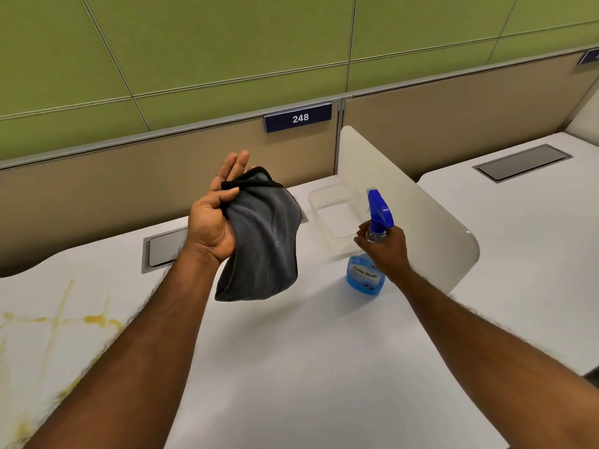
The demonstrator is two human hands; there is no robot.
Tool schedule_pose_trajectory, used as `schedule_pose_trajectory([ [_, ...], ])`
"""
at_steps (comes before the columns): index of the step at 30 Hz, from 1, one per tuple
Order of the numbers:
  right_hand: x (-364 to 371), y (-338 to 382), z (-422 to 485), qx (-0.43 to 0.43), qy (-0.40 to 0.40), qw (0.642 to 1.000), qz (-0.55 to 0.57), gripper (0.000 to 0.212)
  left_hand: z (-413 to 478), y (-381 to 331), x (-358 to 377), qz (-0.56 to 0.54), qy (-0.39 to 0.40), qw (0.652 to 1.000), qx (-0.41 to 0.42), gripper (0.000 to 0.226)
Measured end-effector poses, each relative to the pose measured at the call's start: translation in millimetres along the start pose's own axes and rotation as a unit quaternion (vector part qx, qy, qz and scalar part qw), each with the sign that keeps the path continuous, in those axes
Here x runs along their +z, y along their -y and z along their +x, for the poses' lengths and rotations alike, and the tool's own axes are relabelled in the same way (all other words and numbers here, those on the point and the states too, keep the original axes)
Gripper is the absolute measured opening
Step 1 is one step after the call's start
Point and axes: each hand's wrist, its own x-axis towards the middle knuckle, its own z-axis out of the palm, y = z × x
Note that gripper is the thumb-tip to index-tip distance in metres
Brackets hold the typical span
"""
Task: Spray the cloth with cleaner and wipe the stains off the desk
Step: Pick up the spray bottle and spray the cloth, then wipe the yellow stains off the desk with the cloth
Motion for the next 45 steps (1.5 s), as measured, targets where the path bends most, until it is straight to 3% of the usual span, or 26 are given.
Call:
schedule_pose_trajectory([
  [8, -10.5, -9.3, -14.9, -0.005, -0.007, 1.000, -0.002, 0.085, -9.9, 6.4, -4.8, 0.022, 0.018, 0.999, -0.036, 0.061],
  [11, -17.9, -26.2, -56.7, -0.074, -0.148, 0.984, -0.065, 0.072, -16.6, 9.2, -9.3, 0.052, 0.020, 0.997, -0.045, 0.058],
  [13, -14.2, -33.1, -91.0, -0.130, -0.192, 0.969, -0.086, 0.058, -23.4, 10.7, -12.4, 0.070, 0.024, 0.996, -0.052, 0.059],
  [18, 25.0, 4.5, -111.0, -0.169, 0.013, 0.985, -0.039, 0.058, -45.9, 8.9, -14.5, 0.097, 0.047, 0.991, -0.079, 0.063],
  [24, 83.8, 87.9, -77.8, -0.189, 0.276, 0.939, -0.080, 0.106, -78.6, -5.4, -20.4, 0.106, 0.087, 0.983, -0.123, 0.064],
  [28, 108.9, 111.4, -75.3, -0.171, 0.371, 0.904, -0.126, 0.077, -99.1, -23.7, -35.7, 0.125, 0.103, 0.978, -0.131, 0.063],
  [32, 124.4, 116.8, -88.8, -0.140, 0.398, 0.899, -0.120, 0.039, -119.5, -51.0, -65.5, 0.129, 0.087, 0.980, -0.121, 0.061],
  [36, 149.0, 136.7, -110.8, -0.166, 0.399, 0.890, -0.145, 0.037, -143.8, -84.0, -100.2, 0.238, 0.049, 0.967, -0.080, 0.053],
  [41, 180.9, 166.9, -135.6, -0.216, 0.398, 0.875, -0.172, 0.029, -168.7, -130.6, -134.6, 0.457, -0.017, 0.888, -0.049, 0.048],
  [45, 205.6, 186.6, -150.1, -0.238, 0.401, 0.863, -0.195, 0.030, -180.8, -157.7, -152.7, 0.534, -0.043, 0.844, -0.040, 0.048],
])
